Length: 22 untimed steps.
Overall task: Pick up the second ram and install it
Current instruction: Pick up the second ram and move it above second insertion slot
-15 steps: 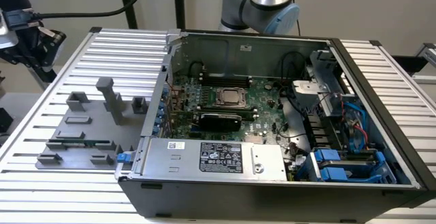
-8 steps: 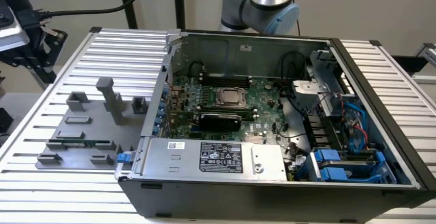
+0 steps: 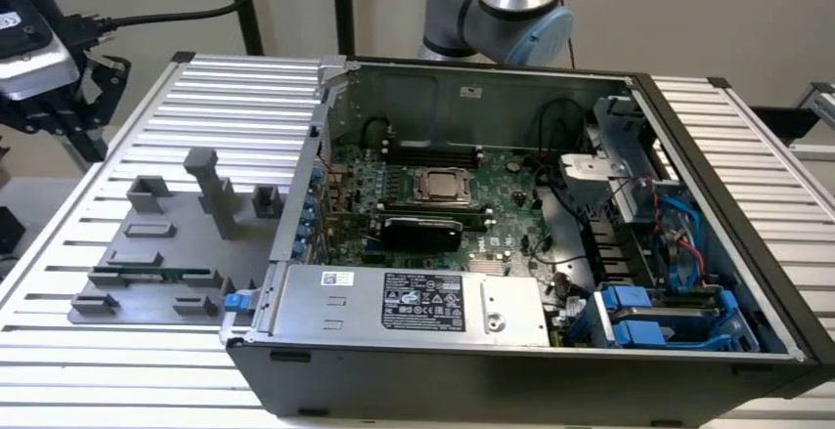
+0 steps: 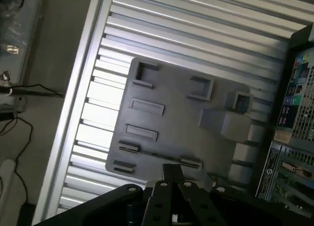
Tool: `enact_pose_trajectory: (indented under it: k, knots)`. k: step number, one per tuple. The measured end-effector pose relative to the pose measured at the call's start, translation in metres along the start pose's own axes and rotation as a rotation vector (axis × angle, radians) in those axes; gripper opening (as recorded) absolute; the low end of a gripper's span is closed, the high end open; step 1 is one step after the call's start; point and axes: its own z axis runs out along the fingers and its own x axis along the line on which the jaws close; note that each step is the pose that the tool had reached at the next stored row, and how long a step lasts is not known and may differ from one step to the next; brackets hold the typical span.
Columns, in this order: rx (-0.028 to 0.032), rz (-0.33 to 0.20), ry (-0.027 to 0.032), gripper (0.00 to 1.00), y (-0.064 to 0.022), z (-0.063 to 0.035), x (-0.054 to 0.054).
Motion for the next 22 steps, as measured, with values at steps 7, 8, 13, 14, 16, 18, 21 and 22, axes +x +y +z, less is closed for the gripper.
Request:
enact_pose_trajectory:
  k: [7,8,13,14,16,18,21,22]
  knots:
    - [-0.0033,-0.127,0.0056,0.00,-0.0001,0.0029,0.0001]
    - [-0.0038,-0.145,0.0064,0.00,-0.0001,0.0033,0.0001]
    - [-0.0062,-0.237,0.0104,0.00,-0.0002,0.0054,0.0002]
    - [-0.0067,-0.255,0.0111,0.00,-0.0003,0.0058,0.0002]
    - [-0.0077,-0.291,0.0126,0.00,-0.0003,0.0067,0.0002]
    - [-0.0086,-0.327,0.0144,0.00,-0.0004,0.0075,0.0002]
    - [-0.0100,-0.382,0.0167,0.00,-0.0004,0.0088,0.0002]
    - [-0.0105,-0.401,0.0176,0.00,-0.0004,0.0092,0.0003]
